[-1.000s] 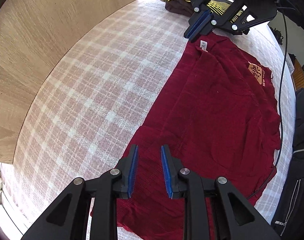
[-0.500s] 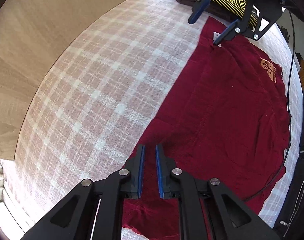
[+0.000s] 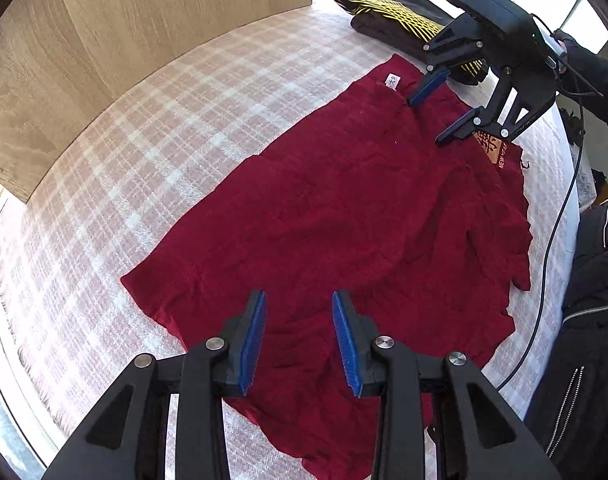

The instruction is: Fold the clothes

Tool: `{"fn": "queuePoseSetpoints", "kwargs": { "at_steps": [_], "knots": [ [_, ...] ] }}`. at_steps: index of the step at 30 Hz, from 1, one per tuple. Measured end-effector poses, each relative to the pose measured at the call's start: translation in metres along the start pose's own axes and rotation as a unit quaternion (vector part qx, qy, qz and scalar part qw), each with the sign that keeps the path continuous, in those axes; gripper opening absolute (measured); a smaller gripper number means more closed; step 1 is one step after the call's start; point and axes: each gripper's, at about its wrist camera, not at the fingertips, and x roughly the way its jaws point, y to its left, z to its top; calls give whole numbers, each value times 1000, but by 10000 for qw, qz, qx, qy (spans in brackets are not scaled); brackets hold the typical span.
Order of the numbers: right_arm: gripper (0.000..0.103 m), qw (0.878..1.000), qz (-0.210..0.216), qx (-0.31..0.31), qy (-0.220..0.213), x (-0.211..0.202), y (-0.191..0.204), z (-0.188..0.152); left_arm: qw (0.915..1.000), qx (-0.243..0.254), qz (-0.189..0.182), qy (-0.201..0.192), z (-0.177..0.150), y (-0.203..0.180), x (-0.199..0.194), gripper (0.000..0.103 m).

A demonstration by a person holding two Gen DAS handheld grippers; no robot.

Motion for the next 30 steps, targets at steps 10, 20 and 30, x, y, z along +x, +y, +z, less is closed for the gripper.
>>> {"fn": "queuePoseSetpoints", "kwargs": {
  "at_steps": [10, 20, 30],
  "knots": [
    [48, 9954, 386, 871, -43, -5, -41, 13, 9989, 348, -322, 28, 53, 4, 37, 30],
    [48, 9941, 672, 789, -326, -43, -23, 23, 9977, 208, -584, -281, 41, 5, 26, 34],
    [48, 9919, 198, 1250, -102, -69, -41, 14, 9972, -660, 237, -270, 41, 39, 23, 34]
  ]
}}
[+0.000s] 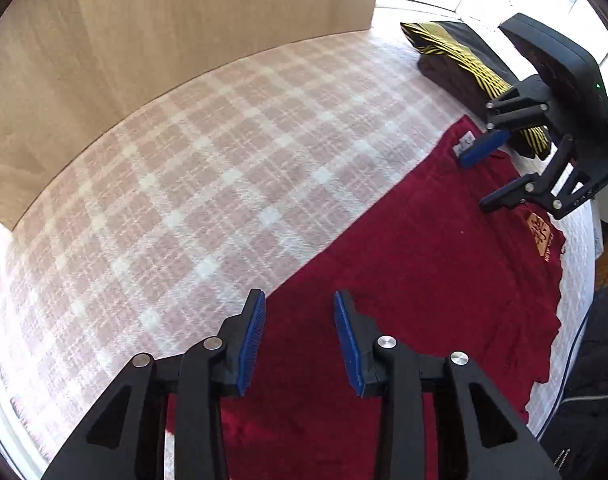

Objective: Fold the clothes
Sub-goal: 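Withdraw both open tools from the flattened dark red shirt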

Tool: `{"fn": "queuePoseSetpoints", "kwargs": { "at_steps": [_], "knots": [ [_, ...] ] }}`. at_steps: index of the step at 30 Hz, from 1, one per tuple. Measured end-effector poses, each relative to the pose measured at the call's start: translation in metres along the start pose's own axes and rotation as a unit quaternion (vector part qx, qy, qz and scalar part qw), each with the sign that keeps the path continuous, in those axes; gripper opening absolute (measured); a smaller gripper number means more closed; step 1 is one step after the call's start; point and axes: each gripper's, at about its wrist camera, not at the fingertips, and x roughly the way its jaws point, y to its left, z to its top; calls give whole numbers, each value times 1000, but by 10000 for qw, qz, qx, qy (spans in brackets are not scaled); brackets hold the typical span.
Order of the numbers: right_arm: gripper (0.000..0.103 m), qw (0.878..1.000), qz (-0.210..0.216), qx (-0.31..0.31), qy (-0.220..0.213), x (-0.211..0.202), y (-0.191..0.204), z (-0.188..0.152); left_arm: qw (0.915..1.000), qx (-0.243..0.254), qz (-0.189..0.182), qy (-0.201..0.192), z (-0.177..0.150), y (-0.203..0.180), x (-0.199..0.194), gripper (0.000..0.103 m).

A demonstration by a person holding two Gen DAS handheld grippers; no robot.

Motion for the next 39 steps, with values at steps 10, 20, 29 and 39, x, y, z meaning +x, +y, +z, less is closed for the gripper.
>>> {"fn": "queuePoseSetpoints", "kwargs": {
  "at_steps": [10, 20, 29, 39],
  "knots": [
    [48, 9998, 68, 104, -155, -38, 41, -91, 9976, -539, -409, -160, -135, -47, -77, 42],
    [48, 9985, -505, 210, 76, -31, 35, -156, 9958, -901, -101, 106, -184, -68, -84, 46],
    [49, 9977, -347, 460, -345, 7, 58, -122, 9988, -168, -469, 11, -142, -115, -50, 49],
    [50, 9879, -1001, 935, -734, -56, 18, -161, 9979, 221, 1, -612, -133, -183, -105, 49]
  ]
}}
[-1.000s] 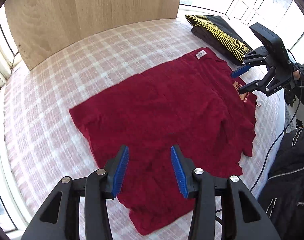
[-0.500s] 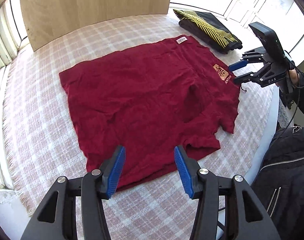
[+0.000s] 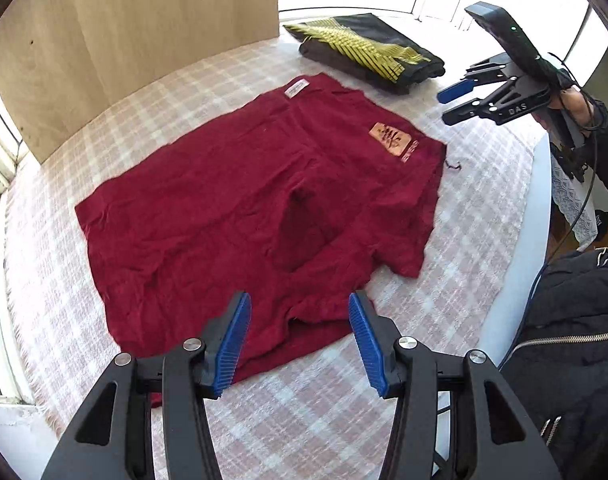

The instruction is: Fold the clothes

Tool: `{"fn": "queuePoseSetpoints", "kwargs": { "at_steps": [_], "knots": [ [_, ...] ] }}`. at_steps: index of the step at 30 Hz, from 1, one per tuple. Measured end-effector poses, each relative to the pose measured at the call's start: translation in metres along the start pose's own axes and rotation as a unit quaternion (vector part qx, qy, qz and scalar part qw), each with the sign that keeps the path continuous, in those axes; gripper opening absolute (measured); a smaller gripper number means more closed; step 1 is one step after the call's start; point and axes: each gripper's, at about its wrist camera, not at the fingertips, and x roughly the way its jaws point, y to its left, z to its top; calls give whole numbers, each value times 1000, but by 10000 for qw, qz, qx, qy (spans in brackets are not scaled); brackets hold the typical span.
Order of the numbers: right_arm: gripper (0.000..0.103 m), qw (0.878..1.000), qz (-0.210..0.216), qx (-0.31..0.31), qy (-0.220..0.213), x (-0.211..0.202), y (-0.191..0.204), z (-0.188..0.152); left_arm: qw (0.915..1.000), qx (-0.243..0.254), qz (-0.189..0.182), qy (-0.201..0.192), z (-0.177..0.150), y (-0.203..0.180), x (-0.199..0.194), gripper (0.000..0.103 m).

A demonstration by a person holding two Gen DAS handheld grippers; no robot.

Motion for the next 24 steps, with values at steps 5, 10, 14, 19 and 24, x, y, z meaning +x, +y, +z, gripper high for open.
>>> {"fn": "queuePoseSetpoints", "kwargs": {
  "at_steps": [5, 10, 14, 19, 24],
  "knots": [
    [50, 9992, -63, -333, -218, 7, -11, 35, 9974, -201, -214, -659, 51, -70, 18, 49],
    [50, 9964, 12, -835, -163, 39, -9, 75, 9972, -311, 28, -675, 86, -135, 75, 49],
    [50, 9908, 91, -1349, -23, 56, -10, 95, 9960, -516, 305, -659, 104, -165, 109, 49],
    [50, 9845, 232, -1733, 116, 66, -21, 107, 9942, -717, 404, -694, 117, -180, 130, 49],
    [50, 9846, 476, -1680, 118, 68, -40, 120, 9905, -941, 579, -819, 126, -183, 145, 49]
  ]
}}
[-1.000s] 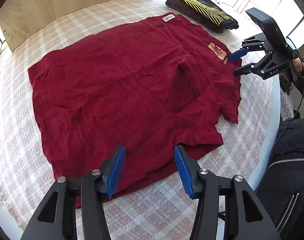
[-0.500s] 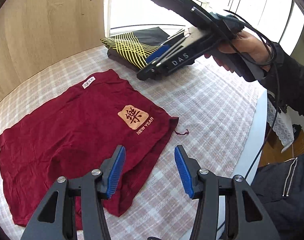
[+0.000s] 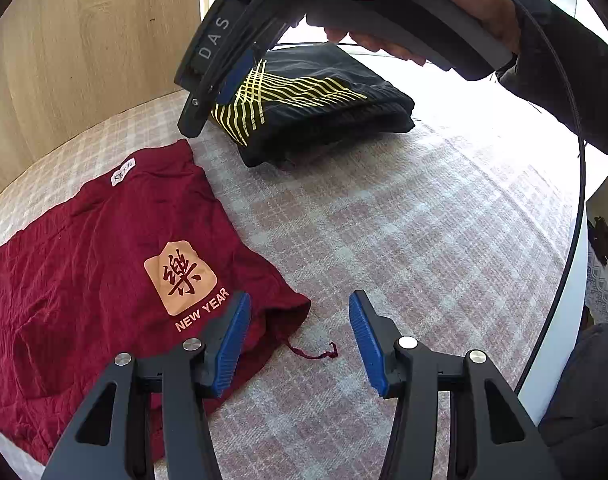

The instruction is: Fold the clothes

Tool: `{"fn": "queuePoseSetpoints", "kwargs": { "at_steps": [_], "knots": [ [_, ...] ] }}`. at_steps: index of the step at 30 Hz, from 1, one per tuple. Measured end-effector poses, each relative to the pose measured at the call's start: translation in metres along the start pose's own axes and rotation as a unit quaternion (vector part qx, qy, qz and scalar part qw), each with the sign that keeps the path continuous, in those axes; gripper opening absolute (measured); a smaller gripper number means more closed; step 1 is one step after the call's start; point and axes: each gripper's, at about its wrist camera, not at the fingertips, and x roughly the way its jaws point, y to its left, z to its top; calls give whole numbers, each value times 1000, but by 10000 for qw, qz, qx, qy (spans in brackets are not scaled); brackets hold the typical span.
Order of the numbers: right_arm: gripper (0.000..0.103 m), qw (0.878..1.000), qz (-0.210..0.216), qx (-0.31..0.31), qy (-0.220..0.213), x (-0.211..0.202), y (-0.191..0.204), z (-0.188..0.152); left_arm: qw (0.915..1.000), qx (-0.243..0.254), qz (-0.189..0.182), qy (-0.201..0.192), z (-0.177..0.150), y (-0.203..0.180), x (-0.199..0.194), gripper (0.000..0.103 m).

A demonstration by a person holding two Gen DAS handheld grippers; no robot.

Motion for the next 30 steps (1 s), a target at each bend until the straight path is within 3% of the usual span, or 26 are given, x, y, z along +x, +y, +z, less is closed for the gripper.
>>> {"fn": "queuePoseSetpoints", "kwargs": {
  "at_steps": [6, 10, 13, 16, 18, 20, 22, 25, 26, 27, 28, 30],
  "knots": [
    [50, 9997, -22, -232, 28, 5, -12, 9, 9993, -44, 290, 247, 2, -3, 17, 46],
    [50, 9995, 113, -284, 91, 11, -18, 17, 9990, 2, 314, 324, 2, -3, 21, 27],
    [50, 9992, 347, -133, 168, 17, -25, 25, 9990, -60, 271, 339, 3, 0, 20, 26],
    [50, 9984, 525, 21, 210, 20, -29, 32, 9994, -304, 171, 92, 6, 7, 9, 23],
    [50, 9984, 495, 11, 272, 22, -29, 36, 9980, -612, 141, -110, 8, 17, -1, 14],
    [50, 9988, 319, -34, 370, 27, -27, 38, 9963, -827, 86, -220, 9, 27, -5, 12],
    [50, 9986, 238, -66, 478, 33, -24, 39, 9954, -894, 228, -241, 7, 34, -7, 5],
    [50, 9983, 156, -62, 564, 40, -18, 39, 9953, -950, 117, -156, 2, 41, -10, 2],
    [50, 9983, 114, -83, 565, 40, -16, 39, 9952, -969, 80, -127, 0, 43, -10, 2],
    [50, 9983, 73, -103, 566, 40, -14, 38, 9958, -913, 59, -39, -1, 40, -11, 11],
    [50, 9983, 31, -124, 566, 41, -12, 37, 9967, -793, 134, -61, -2, 35, -13, 29],
    [50, 9982, -9, -179, 571, 40, -9, 36, 9982, -503, 282, -161, -3, 23, -18, 48]
  ]
}}
